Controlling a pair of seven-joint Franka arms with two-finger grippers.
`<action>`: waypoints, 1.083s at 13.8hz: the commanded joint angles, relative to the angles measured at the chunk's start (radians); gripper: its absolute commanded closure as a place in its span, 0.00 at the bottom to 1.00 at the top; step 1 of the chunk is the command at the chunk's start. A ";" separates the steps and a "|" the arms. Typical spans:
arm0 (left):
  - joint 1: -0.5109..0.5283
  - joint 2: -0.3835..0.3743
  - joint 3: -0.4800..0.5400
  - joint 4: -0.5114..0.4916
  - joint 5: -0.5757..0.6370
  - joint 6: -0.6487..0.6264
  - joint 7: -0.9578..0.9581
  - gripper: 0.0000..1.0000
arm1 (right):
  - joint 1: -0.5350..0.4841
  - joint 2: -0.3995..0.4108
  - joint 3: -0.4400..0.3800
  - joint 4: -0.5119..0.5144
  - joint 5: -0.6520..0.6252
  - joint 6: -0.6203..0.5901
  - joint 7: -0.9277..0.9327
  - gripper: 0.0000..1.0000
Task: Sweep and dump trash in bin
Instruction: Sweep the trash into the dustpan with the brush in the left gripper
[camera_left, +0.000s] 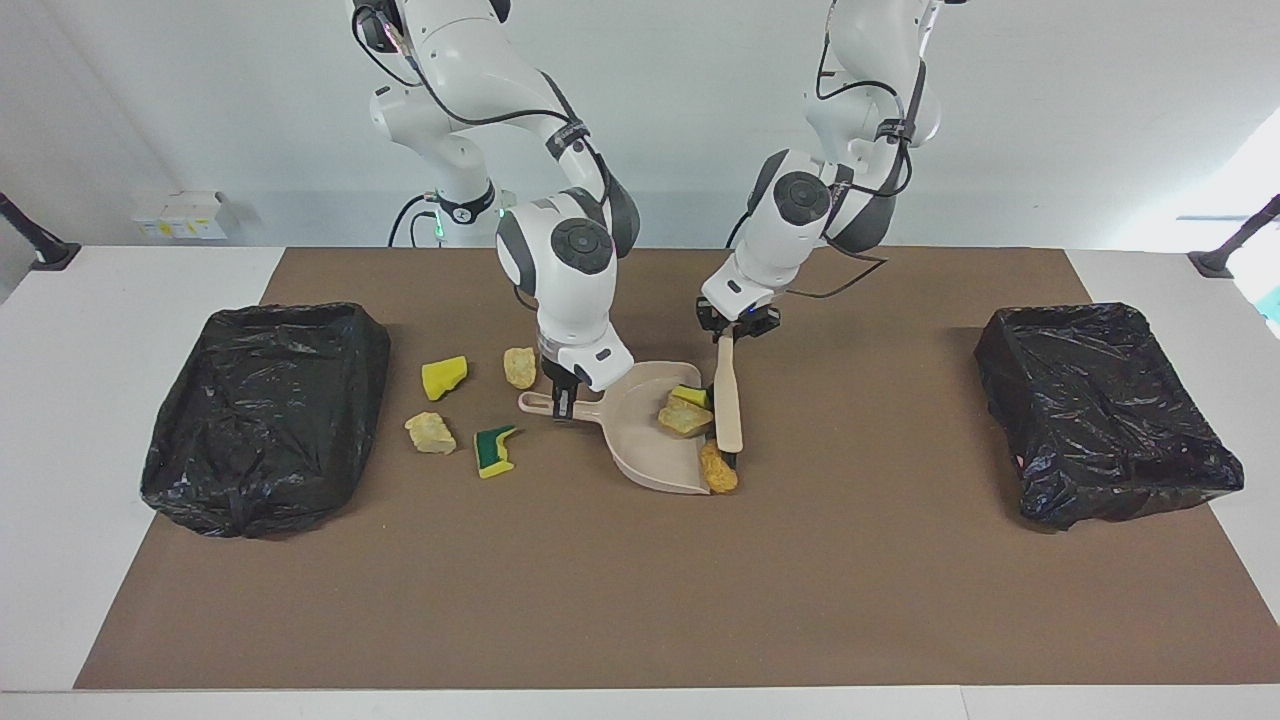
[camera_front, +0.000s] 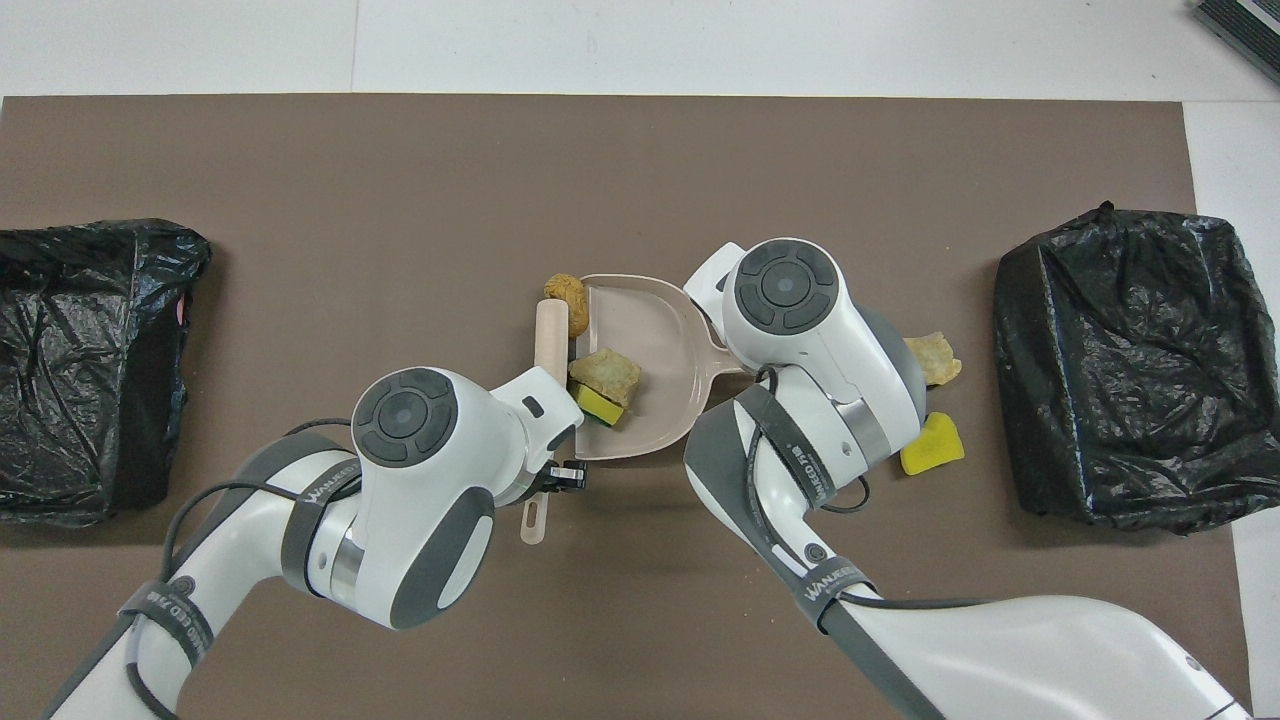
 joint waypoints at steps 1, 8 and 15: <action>-0.061 -0.002 0.010 0.030 -0.025 -0.007 -0.040 1.00 | 0.003 0.021 0.005 -0.007 -0.020 0.047 0.051 1.00; -0.045 -0.133 0.020 0.110 -0.025 -0.344 -0.040 1.00 | -0.001 0.022 0.005 -0.007 -0.020 0.043 0.051 1.00; 0.095 -0.141 0.024 0.093 -0.022 -0.316 -0.045 1.00 | -0.020 0.025 0.005 -0.007 -0.020 0.048 0.035 1.00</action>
